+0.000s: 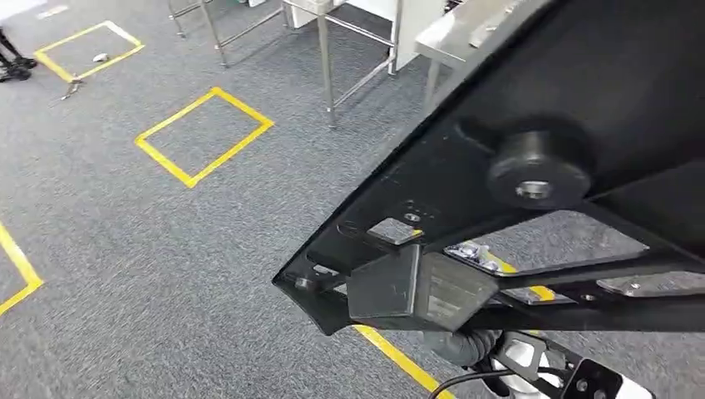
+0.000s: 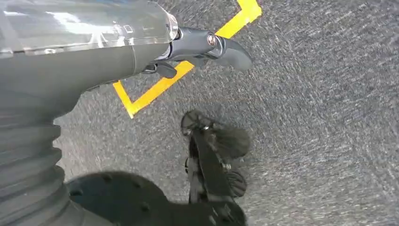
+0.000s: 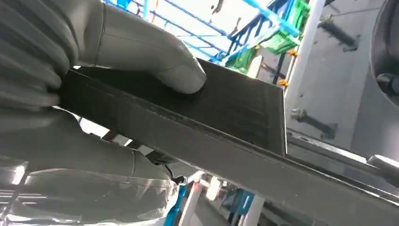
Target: Take the parts from the cabinet and place them on the table.
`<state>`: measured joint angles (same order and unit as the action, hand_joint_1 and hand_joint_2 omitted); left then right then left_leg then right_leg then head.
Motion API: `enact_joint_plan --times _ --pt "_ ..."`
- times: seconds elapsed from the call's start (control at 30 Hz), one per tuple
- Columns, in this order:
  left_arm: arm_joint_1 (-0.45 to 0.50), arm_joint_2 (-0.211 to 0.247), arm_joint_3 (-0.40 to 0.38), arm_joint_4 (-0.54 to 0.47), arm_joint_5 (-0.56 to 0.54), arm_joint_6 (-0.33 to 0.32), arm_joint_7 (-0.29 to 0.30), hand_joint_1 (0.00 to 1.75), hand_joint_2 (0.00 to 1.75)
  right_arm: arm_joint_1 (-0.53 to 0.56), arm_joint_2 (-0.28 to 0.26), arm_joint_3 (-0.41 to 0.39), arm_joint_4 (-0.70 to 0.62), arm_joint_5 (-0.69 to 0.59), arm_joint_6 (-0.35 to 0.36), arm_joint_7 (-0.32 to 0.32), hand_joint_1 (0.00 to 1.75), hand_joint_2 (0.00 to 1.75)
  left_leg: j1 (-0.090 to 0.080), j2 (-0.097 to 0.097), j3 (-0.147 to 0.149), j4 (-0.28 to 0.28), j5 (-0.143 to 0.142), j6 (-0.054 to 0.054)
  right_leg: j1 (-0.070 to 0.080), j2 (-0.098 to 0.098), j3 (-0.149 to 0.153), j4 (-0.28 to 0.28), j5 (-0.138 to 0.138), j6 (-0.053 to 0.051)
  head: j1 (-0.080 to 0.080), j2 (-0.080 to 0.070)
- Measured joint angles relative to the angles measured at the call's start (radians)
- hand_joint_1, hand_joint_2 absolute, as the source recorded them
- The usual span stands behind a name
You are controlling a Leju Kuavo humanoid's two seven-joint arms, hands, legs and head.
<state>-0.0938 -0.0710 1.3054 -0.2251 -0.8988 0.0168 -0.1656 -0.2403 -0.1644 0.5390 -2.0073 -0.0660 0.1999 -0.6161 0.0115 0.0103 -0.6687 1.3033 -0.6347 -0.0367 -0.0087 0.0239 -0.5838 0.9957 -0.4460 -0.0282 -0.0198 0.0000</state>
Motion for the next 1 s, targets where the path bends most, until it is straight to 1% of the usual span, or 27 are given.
enact_joint_plan --times 0.03,0.07,0.1,0.13,0.17,0.2,0.23,0.3,0.33,0.37,0.4,0.43,0.47,0.5,0.53,0.57,0.63,0.67,0.7,0.73,0.8,0.83,0.87,0.9,0.93,0.97,1.0 --pt "0.001 0.000 0.001 0.000 0.003 0.000 0.000 0.00 1.75 0.000 0.000 -0.001 0.008 -0.003 0.006 -0.001 1.71 1.75 0.000 0.000 -0.003 0.003 0.014 0.001 0.000 0.013 0.001 0.000 0.000 0.000 0.000 0.000" --pt "0.000 0.000 0.004 0.000 0.007 0.001 0.000 0.00 1.75 0.000 0.000 -0.003 0.014 -0.007 0.009 -0.001 1.71 1.75 0.000 -0.001 0.017 -0.045 0.052 0.005 0.000 0.026 0.002 0.001 0.000 0.001 0.000 0.000" --pt "-0.001 0.000 0.006 0.000 0.008 0.002 0.000 0.00 1.75 -0.001 0.000 -0.005 0.017 -0.010 0.012 -0.002 1.71 1.75 0.000 -0.005 0.052 -0.124 0.098 0.008 0.000 0.038 0.005 0.002 0.000 0.002 0.000 0.000" --pt "-0.001 0.000 0.008 0.000 0.009 0.003 0.000 0.00 1.75 -0.002 0.000 -0.008 0.020 -0.010 0.015 -0.002 1.71 1.75 0.000 -0.024 0.096 -0.221 0.149 0.014 0.000 0.050 0.007 0.003 0.000 0.004 0.000 0.000" --pt "-0.001 0.000 0.011 0.000 0.010 0.004 0.000 0.00 1.75 -0.004 0.000 -0.010 0.022 -0.010 0.018 -0.002 1.71 1.75 0.001 -0.070 0.122 -0.288 0.170 0.020 -0.002 0.058 0.006 0.003 -0.001 0.007 0.000 0.000" --pt "-0.001 0.000 0.014 0.000 0.011 0.006 0.000 0.00 1.75 -0.008 0.000 -0.011 0.026 -0.010 0.022 -0.002 1.71 1.75 0.004 -0.086 0.132 -0.311 0.161 0.025 0.004 0.071 0.000 0.009 0.000 0.015 0.000 0.000" --pt "-0.001 0.000 0.015 0.000 0.011 0.007 0.002 0.00 1.75 -0.010 0.000 -0.012 0.027 -0.011 0.024 -0.002 1.71 1.75 0.000 -0.077 0.133 -0.309 0.158 0.025 -0.001 0.081 -0.007 0.008 0.005 0.024 0.000 0.000" --pt "-0.003 0.000 0.016 0.000 0.012 0.009 0.002 0.00 1.75 -0.011 0.000 -0.015 0.032 -0.015 0.026 -0.002 1.71 1.75 -0.004 -0.062 0.131 -0.309 0.160 0.033 -0.006 0.099 -0.012 0.003 0.010 0.037 0.000 0.000" --pt "-0.005 -0.002 0.016 0.000 0.012 0.010 0.002 0.00 1.75 -0.014 0.000 -0.016 0.033 -0.016 0.027 -0.002 1.71 1.75 0.007 -0.050 0.133 -0.323 0.167 0.044 0.001 0.102 -0.014 0.005 0.009 0.045 0.000 0.000" --pt "-0.008 -0.005 0.016 0.000 0.012 0.011 0.001 0.00 1.75 -0.016 0.000 -0.017 0.034 -0.018 0.029 -0.002 1.71 1.75 0.006 -0.037 0.137 -0.327 0.171 0.050 0.002 0.052 -0.022 0.024 -0.008 0.046 0.000 0.000" --pt "-0.008 -0.005 0.016 0.000 0.012 0.011 0.000 0.00 1.75 -0.023 0.000 -0.017 0.036 -0.019 0.029 -0.002 1.71 1.75 0.006 -0.026 0.135 -0.327 0.171 0.057 0.003 0.013 -0.047 0.078 -0.045 0.047 0.000 0.000" --pt "-0.007 -0.005 0.016 0.000 0.012 0.012 0.000 0.00 1.75 -0.026 0.000 -0.017 0.038 -0.020 0.029 -0.002 1.71 1.75 0.003 -0.015 0.135 -0.327 0.171 0.059 0.001 -0.005 -0.085 0.158 -0.088 0.051 0.000 0.000" --pt "-0.005 -0.005 0.017 0.000 0.012 0.013 0.000 0.00 1.75 -0.026 0.000 -0.017 0.040 -0.021 0.029 -0.001 1.71 1.75 0.001 -0.002 0.134 -0.327 0.170 0.060 -0.002 -0.012 -0.126 0.245 -0.125 0.054 0.000 0.000" --pt "-0.005 -0.005 0.017 0.000 0.011 0.013 0.000 0.00 1.75 -0.025 0.000 -0.017 0.042 -0.022 0.031 -0.001 1.71 1.75 0.000 0.009 0.133 -0.326 0.169 0.061 -0.004 -0.015 -0.158 0.311 -0.146 0.056 0.000 0.000" --pt "-0.004 -0.005 0.017 0.000 0.011 0.013 0.000 0.00 1.75 -0.025 0.000 -0.017 0.045 -0.023 0.032 0.000 1.71 1.75 0.000 0.022 0.133 -0.325 0.169 0.061 -0.005 -0.017 -0.170 0.335 -0.143 0.059 0.000 0.000" --pt "-0.005 -0.005 0.017 0.000 0.011 0.013 0.000 0.00 1.75 -0.025 0.000 -0.017 0.047 -0.024 0.032 0.000 1.71 1.75 -0.001 0.032 0.134 -0.324 0.166 0.059 -0.006 -0.020 -0.155 0.304 -0.114 0.060 0.000 0.000" --pt "-0.007 -0.005 0.017 0.000 0.011 0.013 0.000 0.00 1.75 -0.027 0.000 -0.017 0.048 -0.024 0.031 0.000 1.71 1.75 -0.001 0.052 0.140 -0.321 0.160 0.054 -0.005 -0.044 -0.053 0.116 -0.020 0.055 0.000 0.000" --pt "-0.008 -0.006 0.017 0.000 0.011 0.010 -0.001 0.00 1.75 -0.028 0.000 -0.017 0.047 -0.025 0.031 0.000 1.71 1.75 -0.003 0.057 0.144 -0.318 0.155 0.050 -0.002 -0.085 -0.004 0.030 0.005 0.048 0.000 0.000" --pt "-0.009 -0.006 0.017 0.000 0.011 0.010 -0.002 0.00 1.75 -0.031 0.000 -0.016 0.048 -0.025 0.031 0.001 1.71 1.75 -0.011 0.063 0.144 -0.314 0.150 0.042 0.012 -0.114 0.005 0.010 -0.011 0.040 0.000 0.000" --pt "-0.009 -0.006 0.017 0.000 0.010 0.010 -0.002 0.00 1.75 -0.031 0.002 -0.016 0.047 -0.026 0.031 0.001 1.71 1.75 -0.010 0.070 0.145 -0.315 0.150 0.039 0.011 -0.092 0.001 0.009 -0.007 0.035 0.000 0.000" --pt "-0.011 -0.006 0.017 0.000 0.011 0.010 -0.003 0.00 1.75 -0.032 0.003 -0.016 0.048 -0.026 0.030 0.001 1.71 1.75 -0.011 0.092 0.151 -0.318 0.147 0.030 0.014 -0.071 -0.003 0.010 -0.006 0.031 0.000 0.000" --pt "-0.013 -0.006 0.017 0.000 0.011 0.009 -0.003 0.00 1.75 -0.032 0.003 -0.016 0.047 -0.026 0.030 0.001 1.71 1.75 -0.011 0.101 0.155 -0.317 0.143 0.022 0.006 -0.058 -0.001 0.003 -0.002 0.022 0.000 0.000" --pt "-0.014 -0.005 0.017 0.000 0.011 0.008 -0.003 0.00 1.75 -0.032 0.005 -0.016 0.047 -0.026 0.029 0.001 1.71 1.75 -0.004 0.073 0.153 -0.305 0.129 0.016 0.001 -0.051 0.003 -0.002 0.002 0.017 0.000 0.000" --pt "-0.014 -0.005 0.017 0.000 0.011 0.008 -0.003 0.00 1.75 -0.034 0.006 -0.016 0.045 -0.027 0.028 0.002 1.71 1.75 -0.003 0.034 0.136 -0.265 0.099 0.012 -0.001 -0.042 0.003 -0.003 0.002 0.010 0.000 0.000" --pt "-0.013 -0.005 0.017 0.000 0.010 0.005 -0.003 0.00 1.75 -0.034 0.010 -0.015 0.045 -0.027 0.028 0.002 1.71 1.75 -0.001 0.012 0.101 -0.187 0.055 0.009 -0.001 -0.033 0.002 -0.003 0.004 0.007 0.000 0.000" --pt "-0.011 -0.006 0.017 0.000 0.008 0.003 -0.003 0.00 1.75 -0.033 0.011 -0.015 0.045 -0.026 0.027 0.002 1.71 1.75 0.001 0.003 0.057 -0.095 0.014 0.005 -0.001 -0.021 0.000 -0.002 0.005 0.005 0.000 0.000" --pt "-0.009 -0.006 0.017 0.000 0.009 0.003 -0.003 0.00 1.75 -0.032 0.011 -0.014 0.045 -0.026 0.027 0.002 1.71 1.75 0.001 0.000 0.018 -0.016 -0.013 0.003 0.000 -0.009 -0.002 -0.002 0.005 0.005 0.000 0.000"
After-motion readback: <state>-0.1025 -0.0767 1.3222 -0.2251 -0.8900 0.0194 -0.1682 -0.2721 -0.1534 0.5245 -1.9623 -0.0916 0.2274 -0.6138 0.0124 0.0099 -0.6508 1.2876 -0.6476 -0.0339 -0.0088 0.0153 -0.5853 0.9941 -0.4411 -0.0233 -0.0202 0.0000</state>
